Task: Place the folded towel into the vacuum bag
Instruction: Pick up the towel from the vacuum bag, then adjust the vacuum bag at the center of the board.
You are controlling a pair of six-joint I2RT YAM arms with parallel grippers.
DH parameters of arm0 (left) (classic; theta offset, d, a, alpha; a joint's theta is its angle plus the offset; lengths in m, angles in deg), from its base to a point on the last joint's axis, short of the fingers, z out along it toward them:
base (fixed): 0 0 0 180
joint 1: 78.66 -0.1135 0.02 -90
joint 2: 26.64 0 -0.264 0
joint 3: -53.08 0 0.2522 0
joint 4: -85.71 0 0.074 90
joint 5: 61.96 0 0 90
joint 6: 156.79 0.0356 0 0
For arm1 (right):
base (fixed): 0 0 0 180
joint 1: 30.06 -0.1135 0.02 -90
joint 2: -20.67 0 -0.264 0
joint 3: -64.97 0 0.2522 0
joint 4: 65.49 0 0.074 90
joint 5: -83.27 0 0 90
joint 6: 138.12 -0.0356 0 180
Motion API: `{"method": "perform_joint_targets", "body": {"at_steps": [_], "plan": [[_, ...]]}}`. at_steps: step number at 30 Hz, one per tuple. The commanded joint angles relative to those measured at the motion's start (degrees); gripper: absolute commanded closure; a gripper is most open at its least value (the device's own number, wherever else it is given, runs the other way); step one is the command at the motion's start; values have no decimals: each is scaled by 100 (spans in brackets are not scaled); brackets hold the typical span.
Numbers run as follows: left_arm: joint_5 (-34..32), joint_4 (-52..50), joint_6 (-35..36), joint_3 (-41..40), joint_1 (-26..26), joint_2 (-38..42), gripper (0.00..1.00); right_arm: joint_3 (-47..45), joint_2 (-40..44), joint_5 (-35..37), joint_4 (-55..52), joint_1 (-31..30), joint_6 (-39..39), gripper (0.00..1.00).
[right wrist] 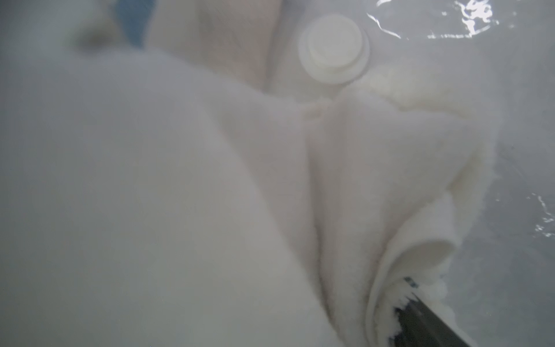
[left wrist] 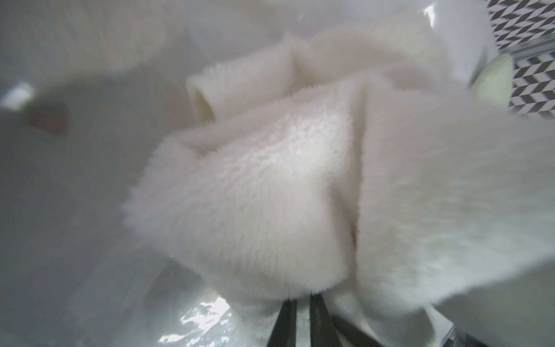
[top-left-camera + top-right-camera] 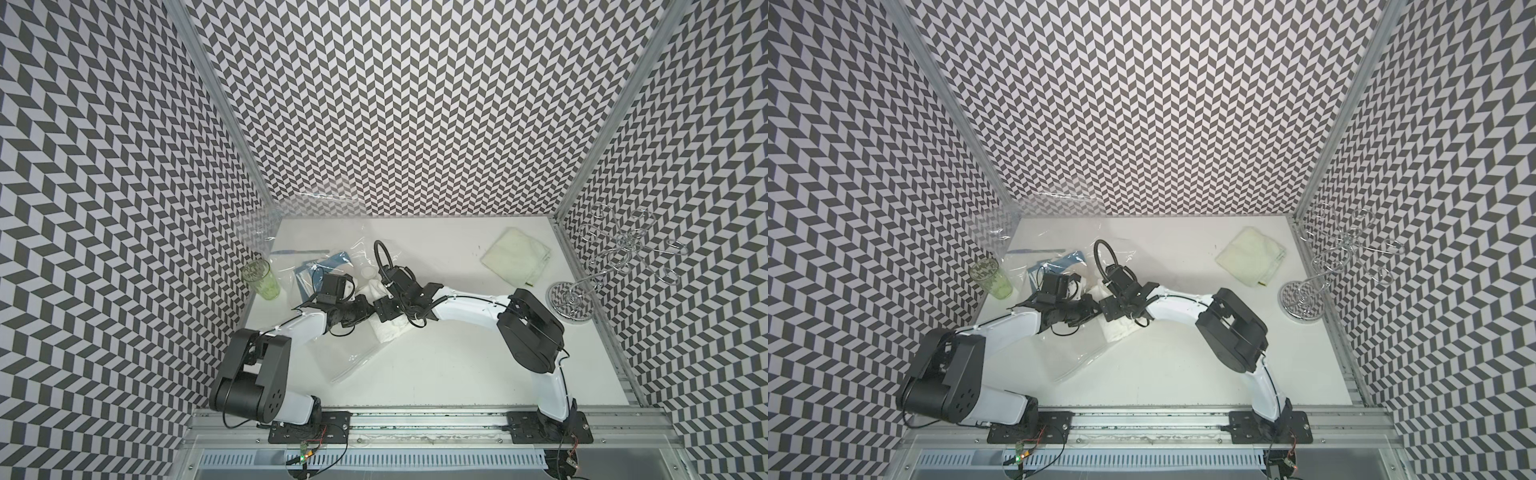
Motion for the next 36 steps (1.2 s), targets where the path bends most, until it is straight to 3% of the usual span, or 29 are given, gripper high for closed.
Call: {"method": "perform_joint_targets", "body": {"at_steps": [1, 3, 11, 20, 25, 31, 36], "plan": [[346, 133, 292, 360, -26, 488, 86, -394, -770, 333, -1728, 13, -57, 21], [313, 9, 355, 426, -25, 503, 86, -391, -790, 377, -1756, 13, -53, 26], [111, -245, 583, 616, 113, 415, 81, -973, -470, 756, -1683, 470, -184, 64], [-567, 164, 471, 865, 566, -737, 78, -2723, 919, 620, -1415, 1587, -149, 71], [-876, 287, 516, 1534, 838, -1798, 79, -3242, 1894, 374, -1522, 1673, -321, 73], [-1367, -19, 932, 2357, 952, -2502, 77, -2662, 2922, 367, -2002, 1784, -501, 79], [-1781, -792, 1471, 2730, 1177, -1916, 68, -1981, 3772, -36, -2249, 2177, -497, 83]]}}
